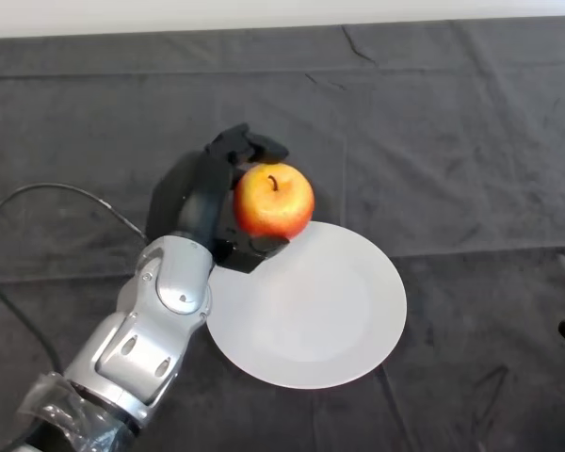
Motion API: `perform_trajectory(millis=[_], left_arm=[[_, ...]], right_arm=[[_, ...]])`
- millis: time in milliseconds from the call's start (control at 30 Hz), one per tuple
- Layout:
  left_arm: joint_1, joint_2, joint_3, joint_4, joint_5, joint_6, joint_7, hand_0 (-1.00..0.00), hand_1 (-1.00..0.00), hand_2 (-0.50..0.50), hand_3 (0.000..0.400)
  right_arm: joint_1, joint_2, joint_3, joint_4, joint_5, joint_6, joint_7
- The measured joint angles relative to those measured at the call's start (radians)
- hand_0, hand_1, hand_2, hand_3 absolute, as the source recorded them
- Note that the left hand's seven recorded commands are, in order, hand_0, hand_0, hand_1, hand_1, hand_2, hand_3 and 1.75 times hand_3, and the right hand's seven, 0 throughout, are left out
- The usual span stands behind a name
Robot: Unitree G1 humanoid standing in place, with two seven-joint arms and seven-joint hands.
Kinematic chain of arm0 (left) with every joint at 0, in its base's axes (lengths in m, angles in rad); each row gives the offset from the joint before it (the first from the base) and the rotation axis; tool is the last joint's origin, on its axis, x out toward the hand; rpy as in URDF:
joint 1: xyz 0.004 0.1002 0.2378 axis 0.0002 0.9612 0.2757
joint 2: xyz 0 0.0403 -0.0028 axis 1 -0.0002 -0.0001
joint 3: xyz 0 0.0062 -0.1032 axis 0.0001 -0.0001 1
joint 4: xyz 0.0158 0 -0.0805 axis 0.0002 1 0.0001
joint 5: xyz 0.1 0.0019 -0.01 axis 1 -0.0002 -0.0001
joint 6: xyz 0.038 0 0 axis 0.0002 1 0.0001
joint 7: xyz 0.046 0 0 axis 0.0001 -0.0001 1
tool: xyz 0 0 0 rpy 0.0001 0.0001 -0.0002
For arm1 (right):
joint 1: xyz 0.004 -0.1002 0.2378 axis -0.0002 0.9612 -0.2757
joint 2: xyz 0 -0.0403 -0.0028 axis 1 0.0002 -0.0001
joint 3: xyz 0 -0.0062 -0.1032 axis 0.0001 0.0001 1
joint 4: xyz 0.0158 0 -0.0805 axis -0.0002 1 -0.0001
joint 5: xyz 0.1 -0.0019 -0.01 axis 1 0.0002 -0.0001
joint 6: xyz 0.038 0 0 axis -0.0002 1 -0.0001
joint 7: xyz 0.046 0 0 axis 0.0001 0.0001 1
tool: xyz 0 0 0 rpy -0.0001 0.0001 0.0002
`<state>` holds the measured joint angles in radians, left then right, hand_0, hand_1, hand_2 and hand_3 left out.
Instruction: Move the apple to the plate
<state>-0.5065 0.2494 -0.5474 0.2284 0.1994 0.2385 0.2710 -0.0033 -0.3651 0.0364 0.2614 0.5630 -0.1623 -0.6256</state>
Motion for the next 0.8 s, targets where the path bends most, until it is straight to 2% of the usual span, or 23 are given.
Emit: perform_trajectory(millis=[333, 500, 800], left_arm=[[0.002, -0.003, -0.075, -0.001, -0.032, 0.003, -0.002, -1.0, -1.0, 0.0, 0.4], [0.003, -0.001, -0.078, -0.001, -0.06, 0.003, -0.014, -1.0, -1.0, 0.0, 0.4], [0.003, 0.0, -0.079, -0.003, -0.063, 0.003, -0.041, -1.0, -1.0, 0.0, 0.4]], right_arm=[[0.0, 0.0, 0.0, 0.0, -0.0001, 0.0, -0.0001], [0.0, 0.0, 0.0, 0.0, -0.0001, 0.0, -0.0001], [0.0, 0.0, 0.0, 0.0, -0.0001, 0.0, -0.0001]])
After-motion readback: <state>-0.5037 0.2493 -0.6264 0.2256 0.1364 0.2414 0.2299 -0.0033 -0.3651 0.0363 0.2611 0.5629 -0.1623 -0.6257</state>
